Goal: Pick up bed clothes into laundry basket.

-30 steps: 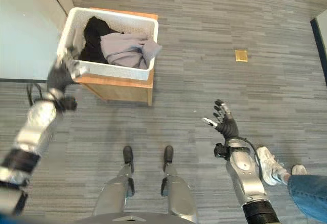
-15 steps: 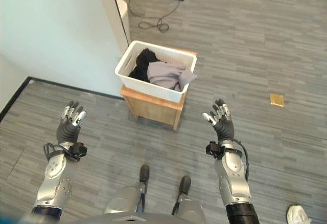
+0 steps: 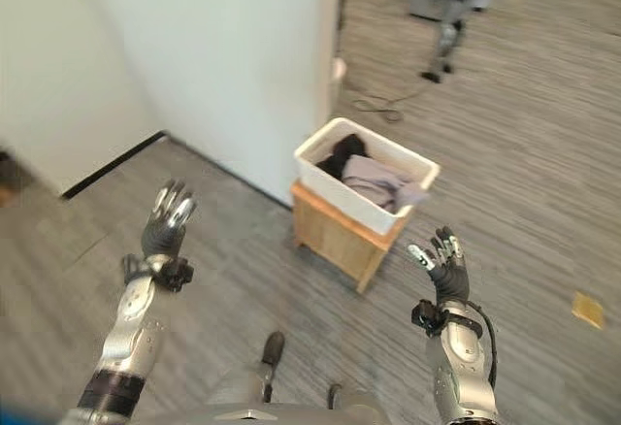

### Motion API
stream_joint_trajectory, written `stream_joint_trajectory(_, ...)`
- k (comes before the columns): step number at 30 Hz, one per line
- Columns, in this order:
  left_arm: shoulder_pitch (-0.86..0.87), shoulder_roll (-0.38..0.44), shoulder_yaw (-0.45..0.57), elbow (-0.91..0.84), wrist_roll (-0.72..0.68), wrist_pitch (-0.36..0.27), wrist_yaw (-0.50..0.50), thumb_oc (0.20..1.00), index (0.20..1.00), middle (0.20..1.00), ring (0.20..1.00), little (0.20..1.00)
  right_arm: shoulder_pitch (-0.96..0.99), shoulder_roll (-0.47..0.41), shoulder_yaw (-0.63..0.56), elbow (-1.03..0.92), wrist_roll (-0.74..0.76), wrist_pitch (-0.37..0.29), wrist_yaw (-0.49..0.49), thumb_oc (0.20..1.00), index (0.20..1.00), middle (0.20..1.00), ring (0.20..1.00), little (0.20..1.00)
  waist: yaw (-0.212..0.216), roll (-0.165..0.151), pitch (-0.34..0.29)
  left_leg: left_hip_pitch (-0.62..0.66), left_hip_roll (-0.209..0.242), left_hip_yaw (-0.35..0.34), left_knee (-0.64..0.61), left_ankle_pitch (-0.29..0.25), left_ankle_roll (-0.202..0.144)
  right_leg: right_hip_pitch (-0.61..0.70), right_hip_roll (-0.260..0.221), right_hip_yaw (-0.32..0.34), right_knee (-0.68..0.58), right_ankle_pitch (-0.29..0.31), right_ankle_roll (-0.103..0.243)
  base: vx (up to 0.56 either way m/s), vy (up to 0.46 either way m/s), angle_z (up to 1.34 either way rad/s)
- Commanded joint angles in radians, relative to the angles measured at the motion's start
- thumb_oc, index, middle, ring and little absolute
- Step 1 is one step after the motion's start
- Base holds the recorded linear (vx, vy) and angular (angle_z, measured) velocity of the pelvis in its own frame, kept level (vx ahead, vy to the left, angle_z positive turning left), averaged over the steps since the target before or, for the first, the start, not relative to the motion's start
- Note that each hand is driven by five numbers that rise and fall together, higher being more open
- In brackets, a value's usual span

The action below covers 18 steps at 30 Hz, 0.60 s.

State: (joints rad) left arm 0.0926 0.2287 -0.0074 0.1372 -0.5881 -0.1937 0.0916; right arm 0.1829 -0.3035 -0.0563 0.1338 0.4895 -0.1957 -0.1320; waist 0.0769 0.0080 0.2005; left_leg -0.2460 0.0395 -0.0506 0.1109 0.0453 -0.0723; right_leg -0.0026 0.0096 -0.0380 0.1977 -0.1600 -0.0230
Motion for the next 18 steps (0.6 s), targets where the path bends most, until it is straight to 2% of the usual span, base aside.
stream_joint_trajectory(1, 0.021, 0.049, 0.037, -0.064, 0.005, -0.026, -0.037, 1.0, 1.0, 1.0, 1.0, 1.0, -0.096, -0.02, -0.039, -0.08, 0.02, -0.053, 0.007, 1.0, 1.0, 1.0, 1.0, 1.0, 0.026, -0.068, 0.019, -0.012, -0.002, 0.132, 0.144, 0.027, 0.026, 0.092, -0.056, -0.126, -0.191, 0.077, 0.076, -0.25, -0.055, 1.56)
stream_joint_trajectory(2, 0.028, 0.047, 0.04, -0.069, -0.005, -0.029, -0.037, 1.0, 1.0, 1.0, 1.0, 1.0, -0.122, -0.005, -0.042, -0.088, 0.069, -0.062, 0.018, 1.0, 1.0, 1.0, 1.0, 1.0, 0.024, -0.077, 0.016, -0.003, 0.015, 0.178, 0.246, -0.01, 0.027, 0.095, -0.077, -0.181, -0.202, 0.085, 0.073, -0.13, 0.002, 1.15)
stream_joint_trajectory(3, 0.045, 0.048, 0.058, -0.064, -0.005, -0.024, -0.035, 1.0, 1.0, 1.0, 1.0, 1.0, -0.133, 0.004, -0.049, -0.095, 0.078, -0.076, 0.004, 1.0, 1.0, 1.0, 1.0, 1.0, 0.021, -0.077, 0.006, 0.025, 0.055, 0.239, 0.272, -0.033, 0.034, 0.096, -0.092, -0.241, -0.198, 0.082, 0.069, -0.11, 0.039, 1.65)
stream_joint_trajectory(4, 0.048, 0.066, 0.056, -0.071, 0.003, -0.019, -0.038, 1.0, 1.0, 1.0, 1.0, 1.0, -0.139, 0.018, -0.053, -0.111, 0.088, -0.085, -0.005, 1.0, 1.0, 1.0, 1.0, 1.0, -0.001, -0.068, -0.021, 0.091, 0.129, 0.348, 0.238, -0.084, 0.013, 0.11, -0.109, -0.338, -0.202, 0.058, 0.078, -0.07, 0.084, 1.99)
stream_joint_trajectory(5, 0.043, 0.074, 0.057, -0.066, 0.007, -0.02, -0.027, 1.0, 1.0, 1.0, 1.0, 1.0, -0.137, 0.017, -0.051, -0.113, 0.083, -0.093, -0.015, 1.0, 1.0, 1.0, 1.0, 1.0, -0.016, -0.061, -0.034, 0.126, 0.164, 0.428, 0.212, -0.1, 0.007, 0.112, -0.122, -0.393, -0.194, 0.051, 0.079, -0.01, 0.078, 2.44)
stream_joint_trajectory(6, 0.044, 0.073, 0.057, -0.066, 0.008, -0.02, -0.026, 1.0, 1.0, 1.0, 1.0, 1.0, -0.137, 0.017, -0.049, -0.112, 0.082, -0.094, -0.016, 1.0, 1.0, 1.0, 1.0, 1.0, -0.022, -0.061, -0.035, 0.128, 0.16, 0.425, 0.206, -0.099, 0.007, 0.113, -0.124, -0.398, -0.191, 0.048, 0.081, 0.01, 0.153, 2.24)
stream_joint_trajectory(7, 0.042, 0.071, 0.049, -0.059, 0.006, -0.022, -0.023, 1.0, 1.0, 1.0, 1.0, 1.0, -0.138, 0.02, -0.034, -0.111, 0.077, -0.087, -0.016, 1.0, 1.0, 1.0, 1.0, 1.0, -0.014, -0.033, -0.053, 0.154, 0.142, 0.444, 0.094, -0.088, 0.0, 0.115, -0.13, -0.438, -0.182, 0.054, 0.086, 0.11, 0.317, 2.11)
stream_joint_trajectory(8, 0.06, 0.053, 0.068, -0.082, 0.01, -0.028, -0.016, 1.0, 1.0, 1.0, 1.0, 1.0, -0.13, 0.021, 0.01, -0.086, 0.064, -0.061, 0.019, 1.0, 1.0, 1.0, 1.0, 1.0, 0.019, -0.013, -0.061, 0.198, 0.054, 0.356, -0.019, -0.085, 0.027, 0.105, -0.19, -0.501, -0.081, 0.067, 0.109, 0.16, 0.403, 1.78)
stream_joint_trajectory(9, 0.067, 0.056, 0.076, -0.103, 0.025, -0.026, -0.01, 1.0, 1.0, 1.0, 1.0, 1.0, -0.127, 0.012, 0.032, -0.09, 0.05, -0.048, 0.032, 1.0, 1.0, 1.0, 1.0, 1.0, 0.02, -0.008, -0.053, 0.207, 0.023, 0.304, -0.025, -0.093, 0.049, 0.076, -0.242, -0.506, 0.047, 0.088, 0.12, 0.12, 0.306, 1.64)
stream_joint_trajectory(10, 0.069, 0.054, 0.077, -0.107, 0.026, -0.024, -0.009, 1.0, 1.0, 1.0, 1.0, 1.0, -0.128, 0.011, 0.033, -0.09, 0.049, -0.047, 0.032, 1.0, 1.0, 1.0, 1.0, 1.0, 0.013, -0.011, -0.052, 0.206, 0.014, 0.299, -0.025, -0.095, 0.055, 0.069, -0.256, -0.508, 0.069, 0.08, 0.127, 0.06, 0.221, 1.9)
stream_joint_trajectory(11, 0.067, 0.057, 0.08, -0.134, 0.018, -0.034, -0.003, 1.0, 1.0, 1.0, 1.0, 1.0, -0.141, 0.018, 0.093, -0.084, 0.049, -0.037, 0.062, 1.0, 1.0, 1.0, 1.0, 1.0, -0.002, -0.004, -0.013, 0.219, -0.043, 0.189, -0.011, -0.098, 0.117, -0.011, -0.315, -0.353, 0.323, 0.198, 0.127, 0.01, 0.136, 1.88)
stream_joint_trajectory(12, 0.066, 0.057, 0.081, -0.134, 0.018, -0.034, -0.003, 1.0, 1.0, 1.0, 1.0, 1.0, -0.143, 0.018, 0.094, -0.083, 0.049, -0.038, 0.062, 1.0, 1.0, 1.0, 1.0, 1.0, -0.004, -0.006, -0.015, 0.216, -0.046, 0.188, -0.011, -0.097, 0.119, -0.016, -0.319, -0.352, 0.328, 0.197, 0.129, -0.02, 0.11, 2.63)
stream_joint_trajectory(13, 0.058, 0.065, 0.074, -0.119, 0.015, -0.042, -0.001, 1.0, 1.0, 1.0, 1.0, 1.0, -0.151, 0.013, 0.111, -0.079, 0.024, -0.033, 0.066, 1.0, 1.0, 1.0, 1.0, 1.0, -0.017, -0.001, 0.001, 0.225, -0.055, 0.14, -0.015, -0.094, 0.122, -0.083, -0.291, -0.234, 0.398, 0.21, 0.128, -0.04, -0.012, 2.44)
stream_joint_trajectory(14, 0.057, 0.066, 0.068, -0.098, 0.018, -0.047, 0.0, 1.0, 1.0, 1.0, 1.0, 1.0, -0.16, 0.008, 0.127, -0.082, -0.005, -0.029, 0.075, 1.0, 1.0, 1.0, 1.0, 1.0, -0.023, 0.012, 0.009, 0.231, -0.056, 0.092, -0.023, -0.087, 0.125, -0.128, -0.248, -0.147, 0.436, 0.204, 0.117, 0.03, -0.161, 2.41)
stream_joint_trajectory(15, 0.051, 0.068, 0.049, -0.066, 0.022, -0.043, 0.006, 1.0, 1.0, 1.0, 1.0, 1.0, -0.146, 0.012, 0.124, -0.092, 0.018, -0.024, 0.085, 1.0, 1.0, 1.0, 1.0, 1.0, -0.047, 0.027, 0.01, 0.234, -0.076, -0.033, -0.028, -0.072, 0.109, -0.161, -0.162, 0.053, 0.402, 0.15, 0.099, 0.06, -0.156, 1.49)
stream_joint_trajectory(16, 0.05, 0.068, 0.048, -0.066, 0.022, -0.044, 0.006, 1.0, 1.0, 1.0, 1.0, 1.0, -0.146, 0.011, 0.124, -0.092, 0.018, -0.024, 0.086, 1.0, 1.0, 1.0, 1.0, 1.0, -0.048, 0.029, 0.008, 0.231, -0.073, -0.035, -0.03, -0.069, 0.108, -0.162, -0.159, 0.05, 0.398, 0.155, 0.098, 0.15, -0.24, 1.96)
stream_joint_trajectory(17, 0.061, 0.074, 0.052, -0.076, 0.025, -0.044, 0.002, 1.0, 1.0, 1.0, 1.0, 1.0, -0.148, 0.014, 0.122, -0.088, 0.036, -0.018, 0.101, 1.0, 1.0, 1.0, 1.0, 1.0, -0.049, 0.038, 0.007, 0.236, -0.075, -0.093, -0.042, -0.066, 0.098, -0.164, -0.163, 0.107, 0.324, 0.143, 0.098, 0.22, -0.283, 2.31)
stream_joint_trajectory(18, 0.082, 0.078, 0.057, -0.098, 0.006, -0.053, -0.014, 1.0, 1.0, 1.0, 1.0, 1.0, -0.142, 0.005, 0.121, -0.08, 0.035, -0.016, 0.122, 1.0, 1.0, 1.0, 1.0, 1.0, -0.062, 0.037, 0.007, 0.24, -0.09, -0.191, -0.039, -0.077, 0.084, -0.164, -0.143, 0.26, 0.145, 0.121, 0.123, 0.27, -0.399, 2.49)
